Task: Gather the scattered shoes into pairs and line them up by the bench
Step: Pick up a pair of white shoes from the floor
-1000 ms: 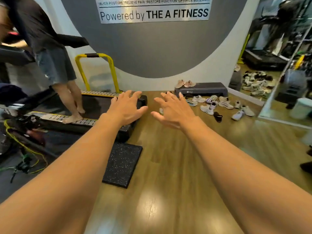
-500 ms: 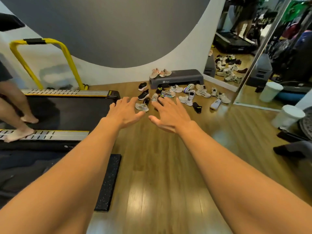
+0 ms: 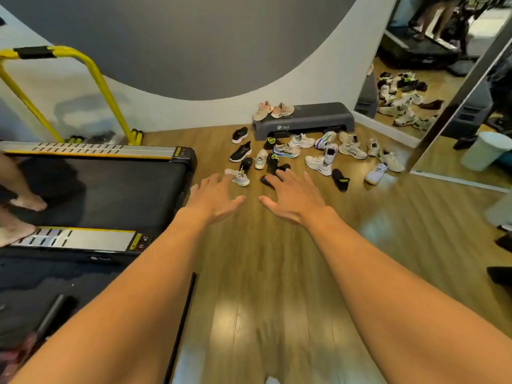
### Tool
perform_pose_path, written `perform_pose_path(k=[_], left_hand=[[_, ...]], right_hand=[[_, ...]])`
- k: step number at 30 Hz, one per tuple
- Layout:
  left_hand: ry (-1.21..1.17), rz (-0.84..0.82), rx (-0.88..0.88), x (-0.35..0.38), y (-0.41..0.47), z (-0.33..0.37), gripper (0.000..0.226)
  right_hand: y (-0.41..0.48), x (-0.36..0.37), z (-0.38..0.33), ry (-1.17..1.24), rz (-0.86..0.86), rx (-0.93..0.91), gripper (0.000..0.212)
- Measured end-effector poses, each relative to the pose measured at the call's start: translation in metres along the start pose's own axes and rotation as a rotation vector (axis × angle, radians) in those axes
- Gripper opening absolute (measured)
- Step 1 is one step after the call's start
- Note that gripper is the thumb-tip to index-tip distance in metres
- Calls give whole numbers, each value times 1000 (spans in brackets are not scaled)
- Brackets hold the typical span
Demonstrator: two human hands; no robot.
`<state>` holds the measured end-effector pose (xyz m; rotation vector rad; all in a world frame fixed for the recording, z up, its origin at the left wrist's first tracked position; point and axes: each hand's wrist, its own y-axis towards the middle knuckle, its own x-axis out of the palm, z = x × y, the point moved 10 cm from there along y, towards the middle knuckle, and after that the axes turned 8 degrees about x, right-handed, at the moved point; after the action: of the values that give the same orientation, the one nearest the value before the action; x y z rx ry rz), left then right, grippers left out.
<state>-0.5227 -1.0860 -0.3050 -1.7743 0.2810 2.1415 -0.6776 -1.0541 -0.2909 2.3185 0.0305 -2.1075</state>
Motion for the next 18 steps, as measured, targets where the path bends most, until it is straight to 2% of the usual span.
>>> perform_pose_path(k=[8,18], left_hand=[[-74,-69,-40,29,137,-27,68],[-127,-212,-142,67,290,-108,72]], right_hand=[[127,36,31,9,-71,14,65],[291,63,40,-31,-165,36,64]])
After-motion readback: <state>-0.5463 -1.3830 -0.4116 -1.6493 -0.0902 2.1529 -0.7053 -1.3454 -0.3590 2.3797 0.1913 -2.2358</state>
